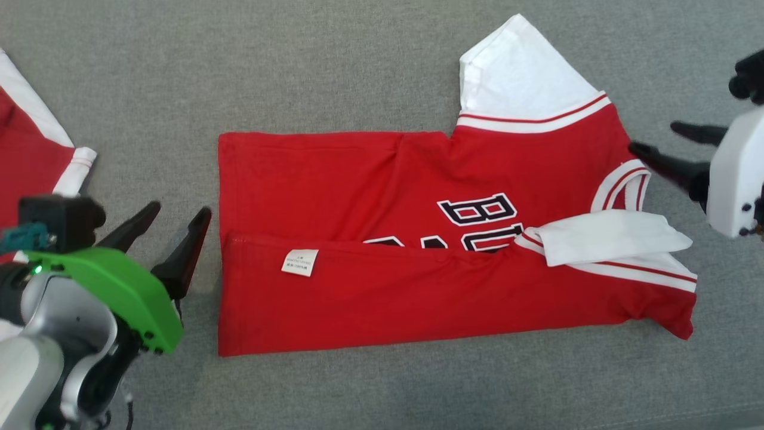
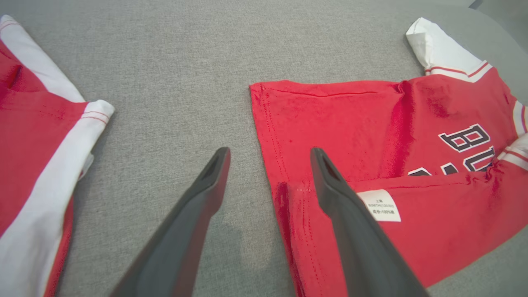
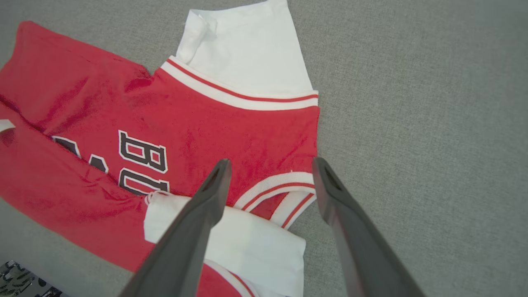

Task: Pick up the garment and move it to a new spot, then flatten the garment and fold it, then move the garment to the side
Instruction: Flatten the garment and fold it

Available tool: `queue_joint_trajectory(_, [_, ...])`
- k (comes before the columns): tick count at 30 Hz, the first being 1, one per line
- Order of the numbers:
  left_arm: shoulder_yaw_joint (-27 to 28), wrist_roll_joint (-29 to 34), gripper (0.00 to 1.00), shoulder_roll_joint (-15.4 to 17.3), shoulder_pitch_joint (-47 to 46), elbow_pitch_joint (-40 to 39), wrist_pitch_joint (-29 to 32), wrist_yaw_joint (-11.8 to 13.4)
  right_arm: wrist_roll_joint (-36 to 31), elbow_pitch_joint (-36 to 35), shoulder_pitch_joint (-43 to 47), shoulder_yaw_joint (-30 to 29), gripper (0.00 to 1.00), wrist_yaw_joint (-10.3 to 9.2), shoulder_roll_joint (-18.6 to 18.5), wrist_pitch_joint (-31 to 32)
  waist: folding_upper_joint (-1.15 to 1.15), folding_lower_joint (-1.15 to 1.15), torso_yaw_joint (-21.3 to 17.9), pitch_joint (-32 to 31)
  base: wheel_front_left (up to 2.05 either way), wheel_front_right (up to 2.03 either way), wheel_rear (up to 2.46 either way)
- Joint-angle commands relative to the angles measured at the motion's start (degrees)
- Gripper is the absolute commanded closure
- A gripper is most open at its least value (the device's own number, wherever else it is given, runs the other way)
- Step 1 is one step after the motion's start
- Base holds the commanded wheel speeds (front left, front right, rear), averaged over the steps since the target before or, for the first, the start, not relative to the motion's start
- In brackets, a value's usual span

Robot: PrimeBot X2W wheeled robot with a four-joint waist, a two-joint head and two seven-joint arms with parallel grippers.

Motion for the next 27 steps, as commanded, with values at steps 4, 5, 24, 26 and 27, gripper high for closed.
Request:
queue_joint_trajectory(4, [-4.8, 1.9, 0.00, -4.7, -13.1, 6.8, 6.8, -3.1, -5.0, 5.3, -10.7, 3.9, 0.00, -0.02, 3.1, -0.6, 0.00, 0.00, 2.8, 6.1, 0.00, 0.00, 0.00])
queue_joint_trajectory(5, [-5.9, 2.6, 0.00, -5.6, -15.8, 8.8, 7.9, -3.8, -6.3, 6.8, -12.9, 5.0, 0.00, -0.02, 3.8, -1.3, 0.00, 0.00, 3.2, 7.0, 0.00, 0.00, 0.00])
queue_joint_trajectory(24, [-15.1, 3.9, 0.00, -22.9, -33.4, 36.7, 10.7, -11.7, -14.3, 35.1, -31.1, 14.2, 0.00, -0.04, 9.4, -17.7, 0.00, 0.00, 9.2, 11.0, 0.00, 0.00, 0.00])
queue_joint_trajectory(26, [-15.4, 3.6, 0.00, -23.6, -33.3, 37.5, 10.7, -12.5, -14.7, 36.7, -31.7, 14.6, 0.00, -0.04, 9.1, -18.6, 0.00, 0.00, 9.5, 10.9, 0.00, 0.00, 0.00])
queue_joint_trajectory(27, [-15.6, 3.5, 0.00, -23.9, -33.4, 37.9, 10.6, -12.8, -14.8, 37.4, -31.9, 14.8, 0.00, -0.05, 9.0, -19.0, 0.00, 0.00, 9.6, 10.9, 0.00, 0.00, 0.00])
